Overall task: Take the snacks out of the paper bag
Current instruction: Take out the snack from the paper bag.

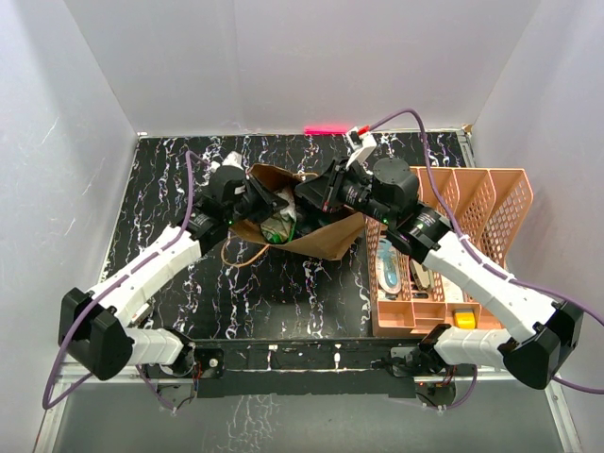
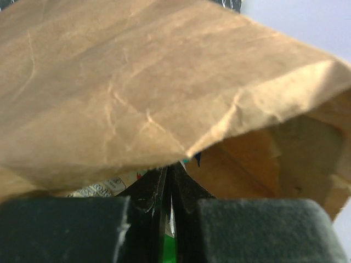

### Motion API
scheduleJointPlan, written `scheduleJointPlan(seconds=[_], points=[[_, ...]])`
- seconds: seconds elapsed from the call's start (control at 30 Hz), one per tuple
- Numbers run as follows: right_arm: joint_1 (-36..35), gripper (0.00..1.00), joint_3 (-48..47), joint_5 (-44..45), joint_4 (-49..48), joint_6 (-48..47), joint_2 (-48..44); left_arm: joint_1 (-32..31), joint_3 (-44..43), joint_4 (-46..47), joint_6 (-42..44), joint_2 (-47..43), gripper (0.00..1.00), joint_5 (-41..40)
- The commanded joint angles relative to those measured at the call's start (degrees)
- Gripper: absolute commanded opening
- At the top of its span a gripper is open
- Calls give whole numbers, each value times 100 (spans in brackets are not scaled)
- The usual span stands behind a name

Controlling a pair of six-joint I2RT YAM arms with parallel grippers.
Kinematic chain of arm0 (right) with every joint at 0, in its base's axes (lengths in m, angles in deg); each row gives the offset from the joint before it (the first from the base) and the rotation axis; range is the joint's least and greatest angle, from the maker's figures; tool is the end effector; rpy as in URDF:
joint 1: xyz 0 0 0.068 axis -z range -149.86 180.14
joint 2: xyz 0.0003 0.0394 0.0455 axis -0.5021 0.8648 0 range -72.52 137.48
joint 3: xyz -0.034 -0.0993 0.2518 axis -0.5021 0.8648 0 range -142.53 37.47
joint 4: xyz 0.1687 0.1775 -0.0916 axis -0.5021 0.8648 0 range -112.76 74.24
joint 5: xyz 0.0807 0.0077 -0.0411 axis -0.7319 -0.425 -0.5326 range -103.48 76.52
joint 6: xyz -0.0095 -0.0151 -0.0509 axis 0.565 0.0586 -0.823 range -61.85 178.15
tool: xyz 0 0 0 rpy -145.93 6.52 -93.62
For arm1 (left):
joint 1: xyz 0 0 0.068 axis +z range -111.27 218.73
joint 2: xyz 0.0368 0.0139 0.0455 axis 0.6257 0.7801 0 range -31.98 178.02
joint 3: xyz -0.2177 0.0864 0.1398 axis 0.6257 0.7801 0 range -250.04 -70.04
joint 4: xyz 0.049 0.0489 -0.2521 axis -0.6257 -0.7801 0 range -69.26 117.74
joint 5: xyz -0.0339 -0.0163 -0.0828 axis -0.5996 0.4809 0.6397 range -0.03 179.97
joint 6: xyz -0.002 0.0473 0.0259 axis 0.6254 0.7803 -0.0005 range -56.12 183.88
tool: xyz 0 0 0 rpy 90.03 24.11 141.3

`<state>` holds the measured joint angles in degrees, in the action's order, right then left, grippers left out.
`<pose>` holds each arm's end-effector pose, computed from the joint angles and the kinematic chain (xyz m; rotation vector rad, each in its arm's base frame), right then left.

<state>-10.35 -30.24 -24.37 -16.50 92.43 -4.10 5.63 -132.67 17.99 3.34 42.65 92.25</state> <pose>0.2062 0.1850 0.4027 -0.2516 1.8069 1.1147 0.2538 -0.1673 0.3350 -0.4754 2.0681 -1.0774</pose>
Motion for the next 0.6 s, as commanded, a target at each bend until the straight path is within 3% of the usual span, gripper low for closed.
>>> scheduleJointPlan(seconds=[0.0,0.17,0.3,0.43,0.57], points=[[-45,8,-142,-706,-383,-414,-176,14,452,562,170,-400,4,513],[-55,8,157,-2051,-582,-589,-26,14,834,510,556,-717,1,613],[-418,8,510,-2711,-1287,-155,229,10,1388,599,834,-1521,10,365],[-1197,8,364,-2366,-1494,185,688,12,1824,318,997,-2204,32,316],[-1472,8,1209,-2110,-3193,1182,704,14,2377,-94,823,-3031,53,254]])
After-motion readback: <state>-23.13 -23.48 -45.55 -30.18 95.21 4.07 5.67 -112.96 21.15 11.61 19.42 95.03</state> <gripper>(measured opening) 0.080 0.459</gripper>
